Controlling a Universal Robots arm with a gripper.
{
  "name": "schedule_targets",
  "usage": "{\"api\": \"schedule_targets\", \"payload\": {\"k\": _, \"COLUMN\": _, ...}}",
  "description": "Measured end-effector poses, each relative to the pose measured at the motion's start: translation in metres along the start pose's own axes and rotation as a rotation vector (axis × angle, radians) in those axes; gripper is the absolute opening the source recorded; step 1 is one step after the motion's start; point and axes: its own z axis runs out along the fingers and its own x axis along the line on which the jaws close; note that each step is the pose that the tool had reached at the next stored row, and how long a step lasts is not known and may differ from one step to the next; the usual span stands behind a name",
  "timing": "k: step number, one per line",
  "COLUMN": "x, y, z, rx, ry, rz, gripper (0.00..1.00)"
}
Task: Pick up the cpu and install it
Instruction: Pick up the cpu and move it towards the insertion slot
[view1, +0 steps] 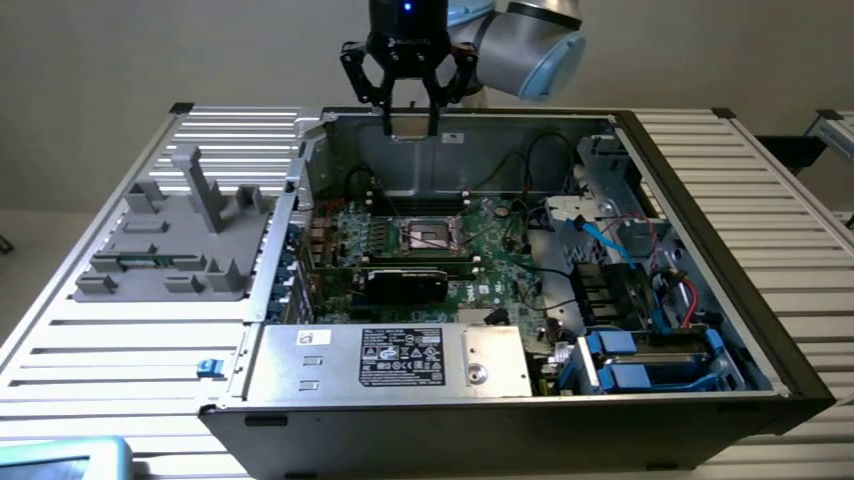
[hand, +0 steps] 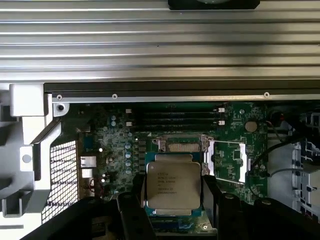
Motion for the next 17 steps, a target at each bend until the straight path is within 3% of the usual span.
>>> {"api": "schedule_targets", "payload": {"k": 11, "x": -0.023, "y": 0.0001, "z": 0.0157, "rx": -0.007, "ry": -0.0004, "rz": 0.013, "gripper": 0.55}}
{"api": "schedule_targets", "payload": {"k": 17, "x": -0.023, "y": 0.0011, "z": 0.0215, "rx": -0.0196, "ry": 0.0001, "rz": 0.016, "gripper": 0.55}}
